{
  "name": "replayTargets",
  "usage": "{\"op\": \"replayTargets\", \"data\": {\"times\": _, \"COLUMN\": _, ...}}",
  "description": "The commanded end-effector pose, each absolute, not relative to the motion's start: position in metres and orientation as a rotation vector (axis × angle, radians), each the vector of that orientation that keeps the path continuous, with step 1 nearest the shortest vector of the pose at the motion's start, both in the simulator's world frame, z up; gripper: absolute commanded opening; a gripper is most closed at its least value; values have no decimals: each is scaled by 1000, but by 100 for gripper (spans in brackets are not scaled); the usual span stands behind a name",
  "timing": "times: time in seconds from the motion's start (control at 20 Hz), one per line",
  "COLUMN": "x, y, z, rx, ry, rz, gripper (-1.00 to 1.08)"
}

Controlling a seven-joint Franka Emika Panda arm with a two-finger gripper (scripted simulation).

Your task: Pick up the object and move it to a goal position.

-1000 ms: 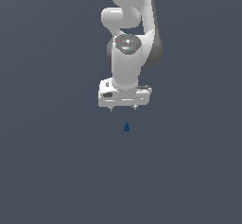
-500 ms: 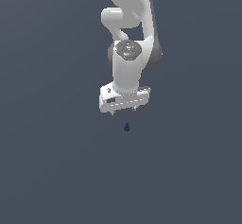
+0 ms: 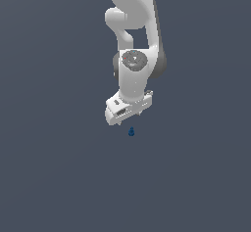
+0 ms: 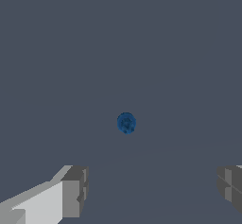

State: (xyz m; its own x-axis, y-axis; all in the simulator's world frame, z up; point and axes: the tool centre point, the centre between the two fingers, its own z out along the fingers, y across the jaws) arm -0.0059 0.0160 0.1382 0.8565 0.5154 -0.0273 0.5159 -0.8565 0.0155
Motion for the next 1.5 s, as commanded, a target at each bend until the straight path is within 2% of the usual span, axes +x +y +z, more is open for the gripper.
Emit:
{"op": "replayTargets", "data": {"times": 0.0, "x": -5, "y": 17, "z": 132, "rx": 2975, "ry": 945, "rz": -33, "gripper": 100}}
{"op": "replayTargets", "data": {"times": 0.75, "x": -2, "y": 27, "z": 102, "rx": 2741, "ry": 1524, "rz": -11, "gripper": 100}}
{"op": "replayTargets", "data": {"times": 1.45, "x": -1, "y": 30, "z": 93, "rx": 2650, "ry": 1687, "rz": -1, "gripper": 100}}
